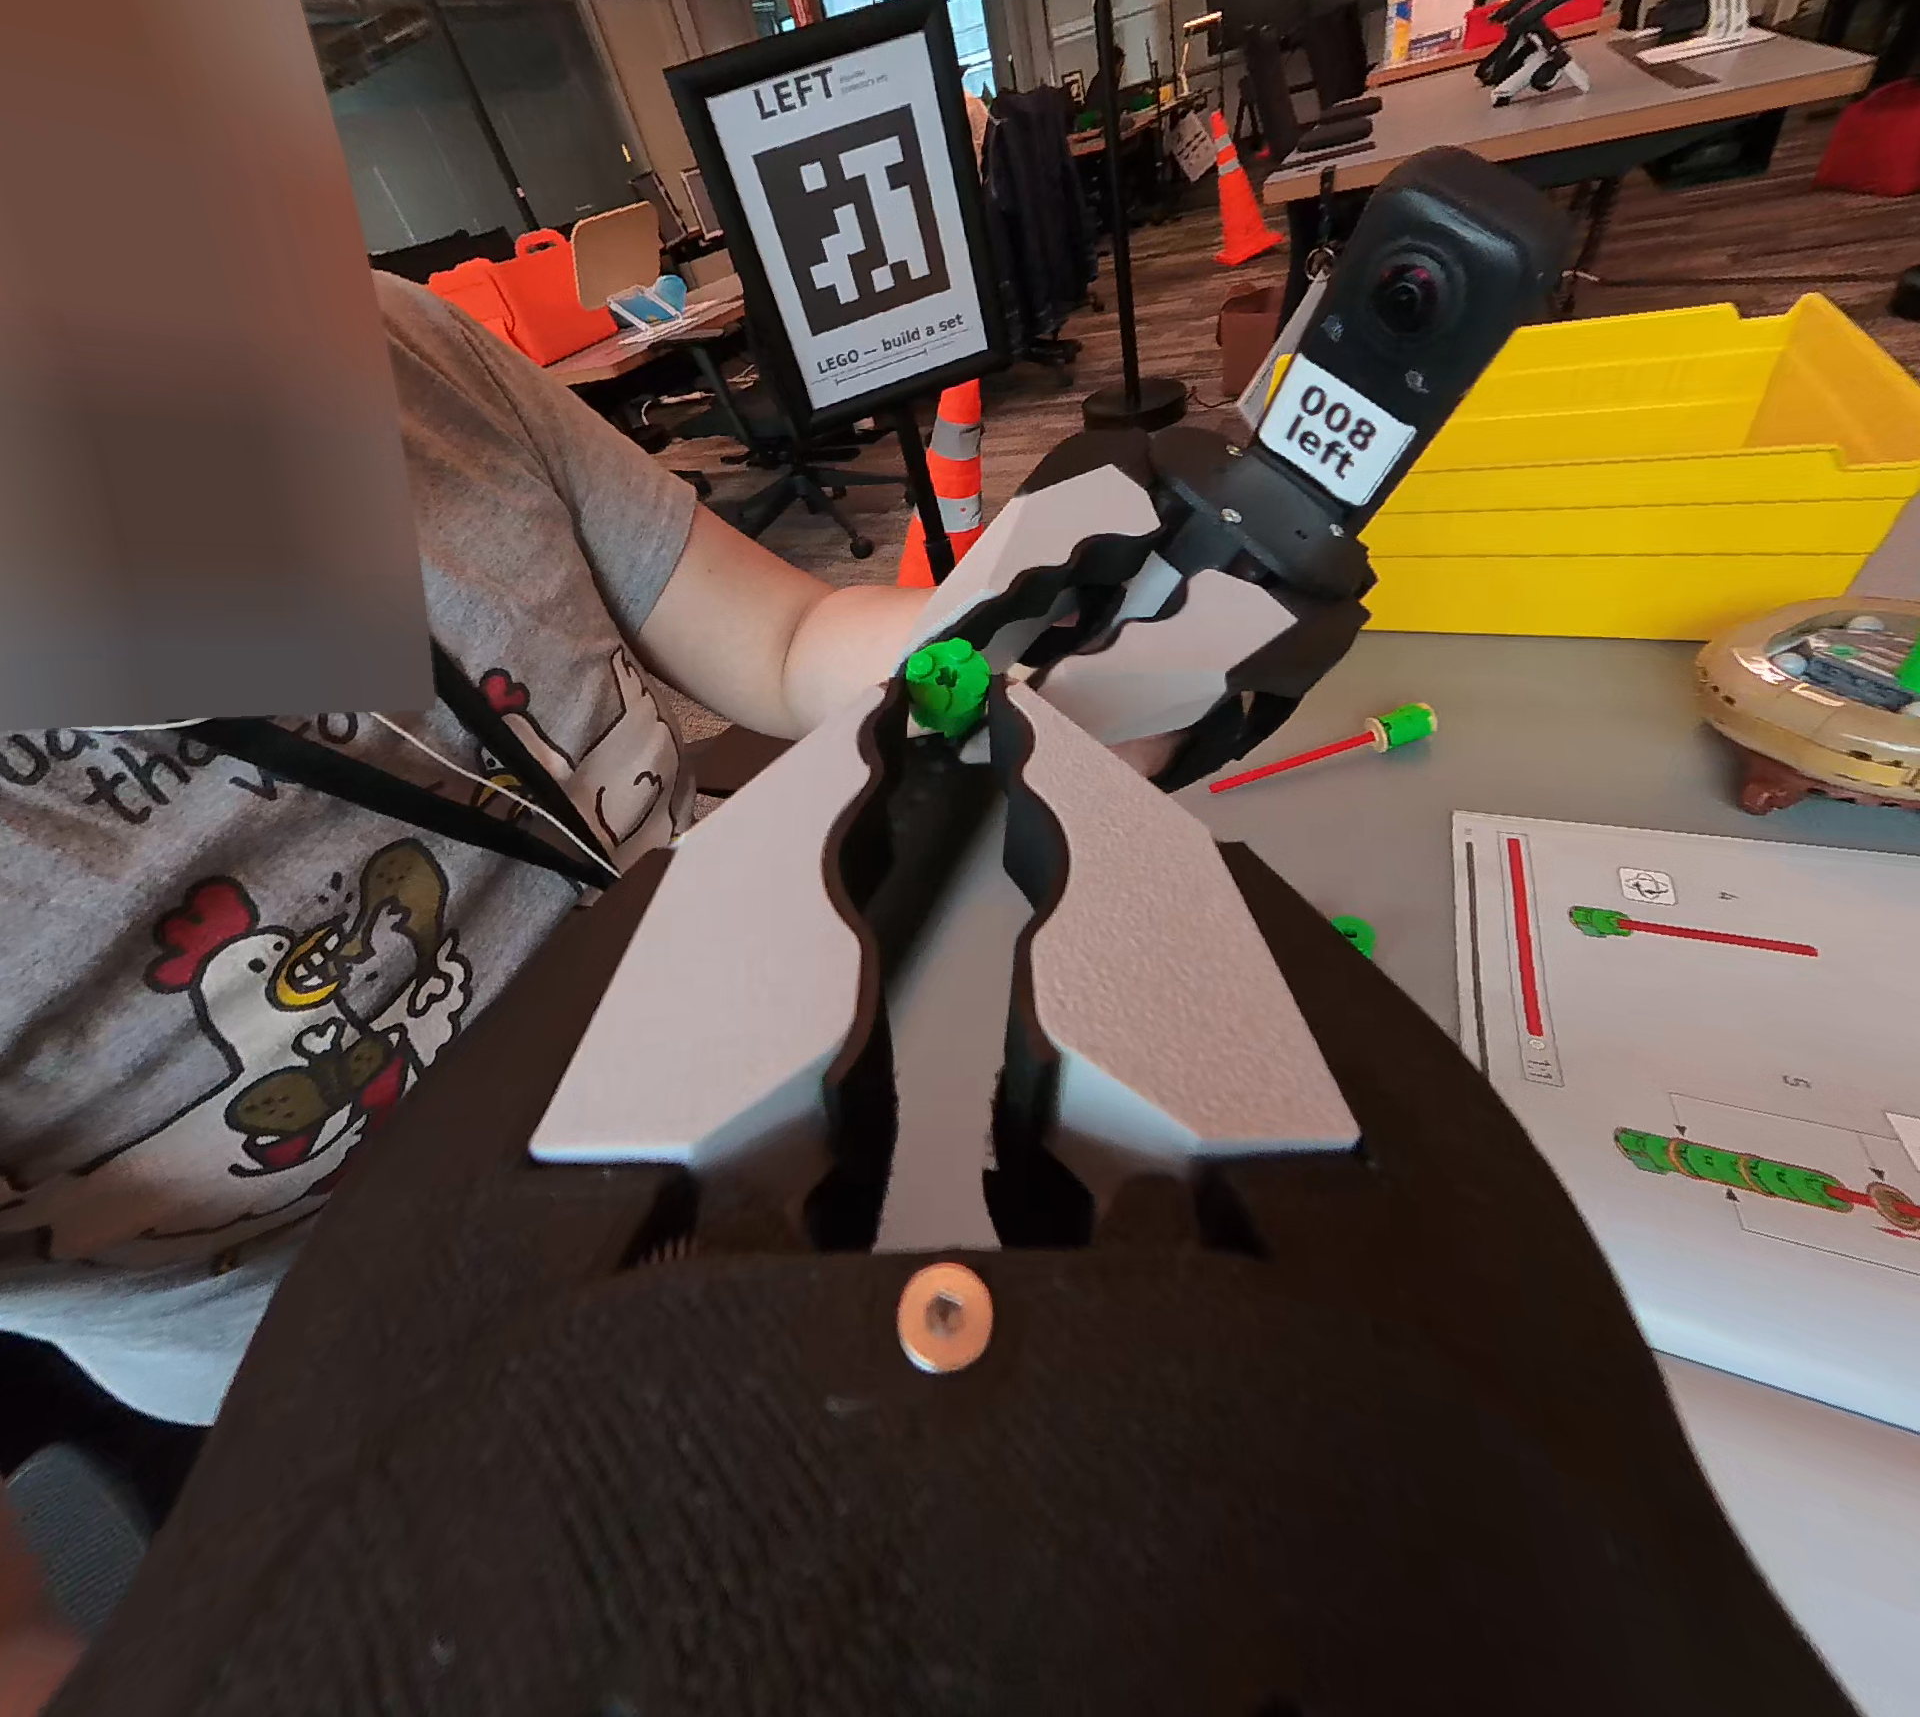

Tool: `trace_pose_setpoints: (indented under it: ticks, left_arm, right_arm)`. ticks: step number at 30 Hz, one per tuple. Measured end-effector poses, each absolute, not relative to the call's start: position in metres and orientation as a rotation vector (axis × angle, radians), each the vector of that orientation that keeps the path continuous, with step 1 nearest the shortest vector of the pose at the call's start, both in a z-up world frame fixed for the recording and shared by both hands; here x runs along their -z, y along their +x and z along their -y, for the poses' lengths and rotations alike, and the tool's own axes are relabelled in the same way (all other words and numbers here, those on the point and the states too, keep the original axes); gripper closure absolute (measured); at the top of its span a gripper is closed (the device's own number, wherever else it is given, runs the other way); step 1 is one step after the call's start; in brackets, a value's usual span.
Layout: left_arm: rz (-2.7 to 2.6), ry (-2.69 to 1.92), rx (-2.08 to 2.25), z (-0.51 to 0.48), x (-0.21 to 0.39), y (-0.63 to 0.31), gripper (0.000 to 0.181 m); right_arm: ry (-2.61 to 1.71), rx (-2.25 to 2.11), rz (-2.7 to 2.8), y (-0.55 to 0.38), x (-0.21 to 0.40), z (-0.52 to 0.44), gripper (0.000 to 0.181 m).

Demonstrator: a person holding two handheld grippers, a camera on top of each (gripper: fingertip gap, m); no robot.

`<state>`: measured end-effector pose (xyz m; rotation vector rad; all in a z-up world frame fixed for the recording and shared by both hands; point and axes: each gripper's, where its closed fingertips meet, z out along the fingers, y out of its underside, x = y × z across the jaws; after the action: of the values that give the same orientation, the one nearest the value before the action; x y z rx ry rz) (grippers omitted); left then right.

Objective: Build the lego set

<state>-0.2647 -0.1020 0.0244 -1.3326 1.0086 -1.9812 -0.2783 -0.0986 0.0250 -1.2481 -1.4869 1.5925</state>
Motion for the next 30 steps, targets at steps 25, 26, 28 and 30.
trace_pose_setpoints:
  ticks: [25, 26, 28, 30]
  left_arm:
    - [-0.921, -1.294, 1.694, 0.075, -0.032, -0.278, 0.168]
    - [-0.925, -1.296, 1.679, 0.074, -0.031, -0.278, 0.168]
    - [-0.932, -1.300, 1.666, 0.075, -0.030, -0.277, 0.168]
    - [-0.939, -1.303, 1.673, 0.076, -0.029, -0.275, 0.168]
  right_arm:
    - [-2.049, -0.444, 1.231, -0.111, 0.139, 0.054, 0.150]
    - [-2.065, -0.449, 1.208, -0.108, 0.143, 0.055, 0.150]
    - [-2.108, -0.442, 1.190, -0.103, 0.152, 0.058, 0.150]
    - [-2.129, -0.429, 1.197, -0.100, 0.159, 0.060, 0.152]
